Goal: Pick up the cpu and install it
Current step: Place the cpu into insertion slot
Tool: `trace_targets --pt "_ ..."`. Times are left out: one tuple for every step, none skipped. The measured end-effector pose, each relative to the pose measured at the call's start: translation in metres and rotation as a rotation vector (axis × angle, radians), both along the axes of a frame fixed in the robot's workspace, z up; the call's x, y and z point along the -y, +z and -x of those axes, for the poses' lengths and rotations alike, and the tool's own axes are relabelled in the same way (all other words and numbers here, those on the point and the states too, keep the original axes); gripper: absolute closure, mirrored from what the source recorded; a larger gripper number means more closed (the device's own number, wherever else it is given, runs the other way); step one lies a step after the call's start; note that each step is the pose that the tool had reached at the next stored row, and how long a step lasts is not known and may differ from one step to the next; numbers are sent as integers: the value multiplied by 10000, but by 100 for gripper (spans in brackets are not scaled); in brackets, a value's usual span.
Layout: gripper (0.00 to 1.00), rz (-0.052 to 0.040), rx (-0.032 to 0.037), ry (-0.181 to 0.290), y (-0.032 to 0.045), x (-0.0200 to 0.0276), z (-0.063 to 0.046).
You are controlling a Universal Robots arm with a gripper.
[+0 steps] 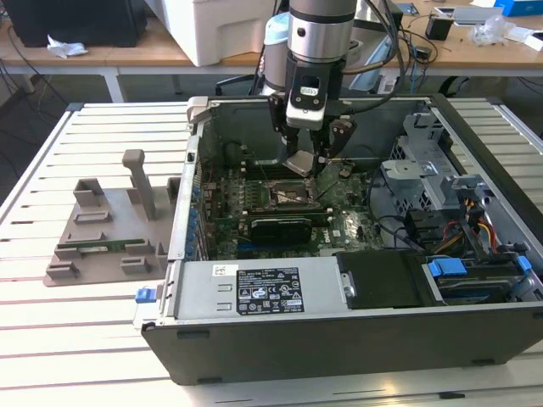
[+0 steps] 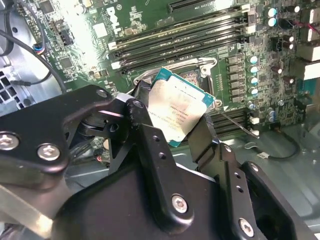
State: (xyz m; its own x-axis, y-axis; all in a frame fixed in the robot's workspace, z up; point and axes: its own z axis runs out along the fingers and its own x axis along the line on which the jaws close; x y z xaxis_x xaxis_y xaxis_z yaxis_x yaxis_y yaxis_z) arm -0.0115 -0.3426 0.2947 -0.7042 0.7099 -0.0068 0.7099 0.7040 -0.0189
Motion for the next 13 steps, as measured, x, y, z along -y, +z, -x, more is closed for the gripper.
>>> trace_targets --pt "45 1 -1 -146 0 0 0" --pt "45 1 0 -223 0 0 0" --pt "45 2 -1 -298 0 0 0" --pt "45 2 0 -417 0 0 0" --pt "45 3 0 -489 0 0 0" --pt "45 3 -1 -588 0 0 0" --pt "45 5 -1 -712 0 0 0" --pt "45 6 0 -870 0 0 0" --pt "45 7 0 -1003 0 0 0" --pt "45 8 -1 -1082 0 0 0" --pt "45 9 0 -1168 0 0 0" --pt "45 10 0 -1297 0 0 0" --pt "45 11 0 -1444 0 0 0"
